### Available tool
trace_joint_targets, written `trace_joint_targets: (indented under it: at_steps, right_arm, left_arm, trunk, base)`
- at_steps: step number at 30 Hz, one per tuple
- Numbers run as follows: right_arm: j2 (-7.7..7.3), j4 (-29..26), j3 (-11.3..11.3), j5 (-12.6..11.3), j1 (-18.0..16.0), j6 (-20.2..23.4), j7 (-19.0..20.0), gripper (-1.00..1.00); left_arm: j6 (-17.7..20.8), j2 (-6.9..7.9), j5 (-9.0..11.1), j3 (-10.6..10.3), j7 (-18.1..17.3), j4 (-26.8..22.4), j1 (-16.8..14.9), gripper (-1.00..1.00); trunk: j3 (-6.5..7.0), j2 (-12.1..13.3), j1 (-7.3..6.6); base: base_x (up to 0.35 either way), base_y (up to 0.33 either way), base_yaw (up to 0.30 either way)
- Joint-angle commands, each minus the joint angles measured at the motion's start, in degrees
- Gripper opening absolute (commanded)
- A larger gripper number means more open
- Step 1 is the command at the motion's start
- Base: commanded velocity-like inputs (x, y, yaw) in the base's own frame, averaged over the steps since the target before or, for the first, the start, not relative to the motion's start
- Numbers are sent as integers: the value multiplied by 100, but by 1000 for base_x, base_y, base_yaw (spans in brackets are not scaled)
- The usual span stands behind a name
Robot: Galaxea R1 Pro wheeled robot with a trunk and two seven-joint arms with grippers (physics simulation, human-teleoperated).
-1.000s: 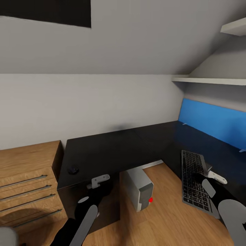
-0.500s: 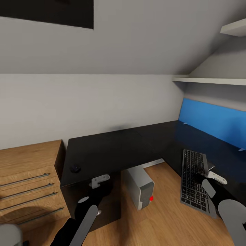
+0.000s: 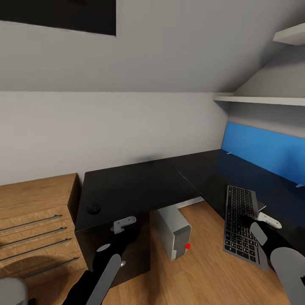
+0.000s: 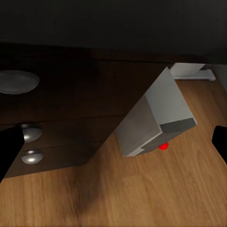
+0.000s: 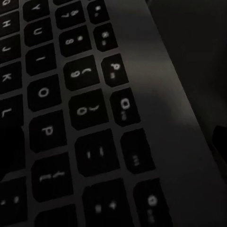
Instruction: In the bedroom, organize the workspace by keeping the computer under the desk, ensuring the monitor is on the desk, placing the keyboard on the desk next to the monitor, placing the mouse on the desk next to the keyboard, moving the folder from the swivel chair onto the desk next to the mouse, stacking the notebook on top of the folder with the pen on top of the notebook, and positioning the swivel chair next to the desk.
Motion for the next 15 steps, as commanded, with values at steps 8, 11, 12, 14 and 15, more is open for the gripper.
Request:
trace_joint_targets:
  at_steps: [8,11,12,14,15]
  right_arm:
    - [1,-8,16,-102,5,36,-25,100]
    - [0,-19,13,-99,5,42,-25,100]
    - [-1,-59,8,-101,5,56,-27,100]
    - [0,-207,1,-104,5,81,-31,100]
    - [2,-238,0,-104,5,90,-31,100]
  left_arm:
    - [9,1,55,-6,53,-8,-5,100]
    - [9,1,55,-3,53,-8,-5,100]
    - [9,3,54,-3,53,-8,-5,100]
    - [9,2,50,-6,53,-8,-5,100]
    - [9,2,49,-7,53,-8,-5,100]
  trunk:
    - [-8,-2,0]
    - [-8,-2,0]
    - [-8,-2,0]
    - [-8,-2,0]
    - [-8,-2,0]
  base:
    - [0,0,0]
    - [0,0,0]
    - [0,0,0]
    - [0,0,0]
    - [0,0,0]
